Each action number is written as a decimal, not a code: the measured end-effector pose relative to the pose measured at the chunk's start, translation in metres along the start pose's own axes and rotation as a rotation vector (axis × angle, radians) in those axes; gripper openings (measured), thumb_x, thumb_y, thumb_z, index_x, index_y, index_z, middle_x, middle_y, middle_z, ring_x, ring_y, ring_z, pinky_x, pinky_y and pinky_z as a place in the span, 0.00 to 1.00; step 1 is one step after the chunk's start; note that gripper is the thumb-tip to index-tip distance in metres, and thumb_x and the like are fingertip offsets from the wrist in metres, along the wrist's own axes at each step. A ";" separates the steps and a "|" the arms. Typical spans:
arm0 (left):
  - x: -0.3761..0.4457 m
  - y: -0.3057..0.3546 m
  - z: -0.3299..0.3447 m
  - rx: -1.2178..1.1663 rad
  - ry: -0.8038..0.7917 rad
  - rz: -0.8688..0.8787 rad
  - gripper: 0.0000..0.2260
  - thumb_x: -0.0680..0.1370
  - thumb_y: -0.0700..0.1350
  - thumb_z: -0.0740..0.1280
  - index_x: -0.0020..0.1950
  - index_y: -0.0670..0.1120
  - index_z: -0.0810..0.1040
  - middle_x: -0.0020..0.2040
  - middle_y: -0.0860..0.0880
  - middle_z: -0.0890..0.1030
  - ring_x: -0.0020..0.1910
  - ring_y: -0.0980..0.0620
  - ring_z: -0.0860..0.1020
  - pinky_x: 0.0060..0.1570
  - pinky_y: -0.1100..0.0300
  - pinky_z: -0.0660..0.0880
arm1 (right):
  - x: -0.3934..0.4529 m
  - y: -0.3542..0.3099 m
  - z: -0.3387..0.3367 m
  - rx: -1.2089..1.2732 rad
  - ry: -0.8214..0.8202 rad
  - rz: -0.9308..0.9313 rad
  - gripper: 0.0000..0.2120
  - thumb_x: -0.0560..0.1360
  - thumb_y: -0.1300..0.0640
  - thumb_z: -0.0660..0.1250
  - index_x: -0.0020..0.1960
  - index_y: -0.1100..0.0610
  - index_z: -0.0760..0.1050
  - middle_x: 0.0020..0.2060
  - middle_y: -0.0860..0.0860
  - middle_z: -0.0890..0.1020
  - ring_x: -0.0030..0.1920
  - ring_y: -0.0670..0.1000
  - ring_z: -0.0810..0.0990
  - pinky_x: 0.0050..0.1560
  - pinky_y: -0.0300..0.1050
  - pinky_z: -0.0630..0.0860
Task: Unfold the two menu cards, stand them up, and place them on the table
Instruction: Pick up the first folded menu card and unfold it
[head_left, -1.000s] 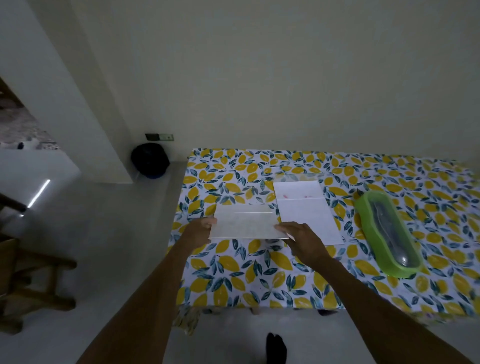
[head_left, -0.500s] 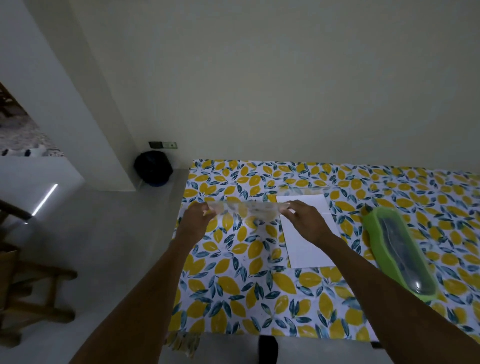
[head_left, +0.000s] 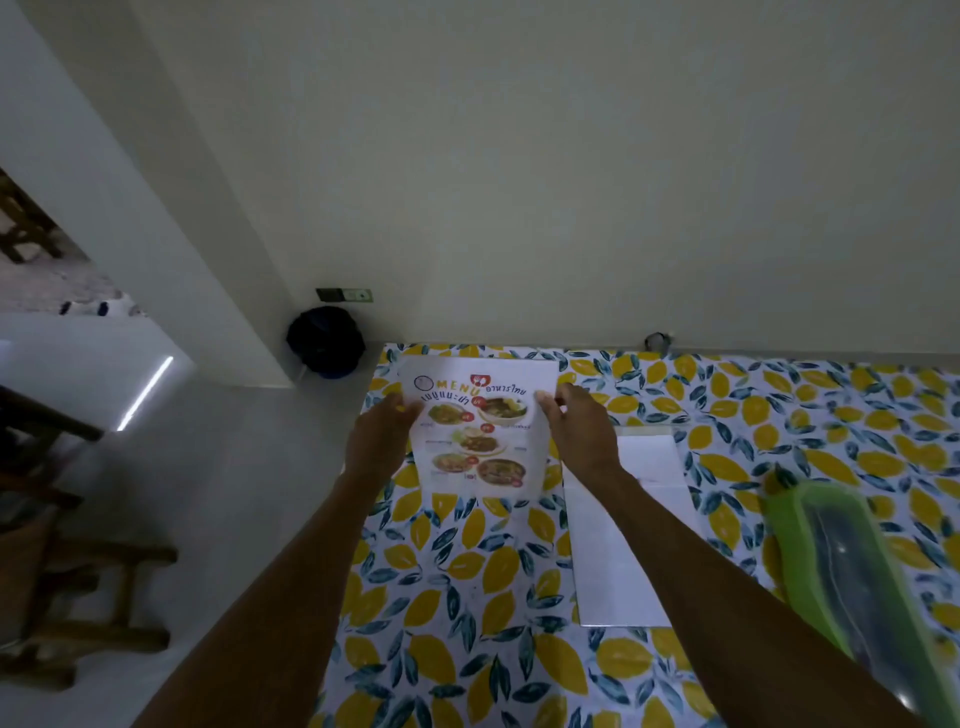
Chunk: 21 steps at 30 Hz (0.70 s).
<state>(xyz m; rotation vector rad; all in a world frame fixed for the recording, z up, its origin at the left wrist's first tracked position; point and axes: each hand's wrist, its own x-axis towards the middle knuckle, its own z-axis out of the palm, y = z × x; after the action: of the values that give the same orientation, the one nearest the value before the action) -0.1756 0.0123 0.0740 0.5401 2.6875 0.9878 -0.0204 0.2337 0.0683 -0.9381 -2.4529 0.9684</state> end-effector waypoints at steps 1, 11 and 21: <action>0.005 0.002 0.004 0.039 0.031 -0.016 0.15 0.79 0.54 0.64 0.60 0.47 0.79 0.52 0.46 0.83 0.50 0.43 0.81 0.53 0.46 0.78 | 0.004 0.001 0.002 0.006 0.005 0.010 0.19 0.81 0.43 0.59 0.39 0.57 0.69 0.36 0.54 0.77 0.36 0.55 0.75 0.34 0.47 0.66; 0.020 -0.001 0.017 0.143 -0.009 -0.028 0.16 0.82 0.53 0.61 0.62 0.43 0.76 0.57 0.40 0.81 0.55 0.39 0.79 0.54 0.49 0.75 | 0.006 -0.003 0.017 -0.043 0.044 0.050 0.16 0.82 0.46 0.57 0.52 0.59 0.71 0.50 0.56 0.77 0.47 0.59 0.79 0.42 0.50 0.73; 0.006 0.009 0.020 0.005 0.059 -0.068 0.21 0.82 0.56 0.60 0.62 0.39 0.75 0.56 0.39 0.81 0.56 0.39 0.80 0.50 0.52 0.73 | 0.000 -0.007 0.010 0.022 -0.080 0.118 0.16 0.82 0.47 0.57 0.48 0.59 0.72 0.44 0.56 0.78 0.48 0.59 0.78 0.43 0.48 0.71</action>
<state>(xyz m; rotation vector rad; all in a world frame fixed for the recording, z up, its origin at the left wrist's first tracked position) -0.1718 0.0326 0.0645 0.4236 2.7406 0.9942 -0.0290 0.2255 0.0660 -1.0662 -2.4709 1.0894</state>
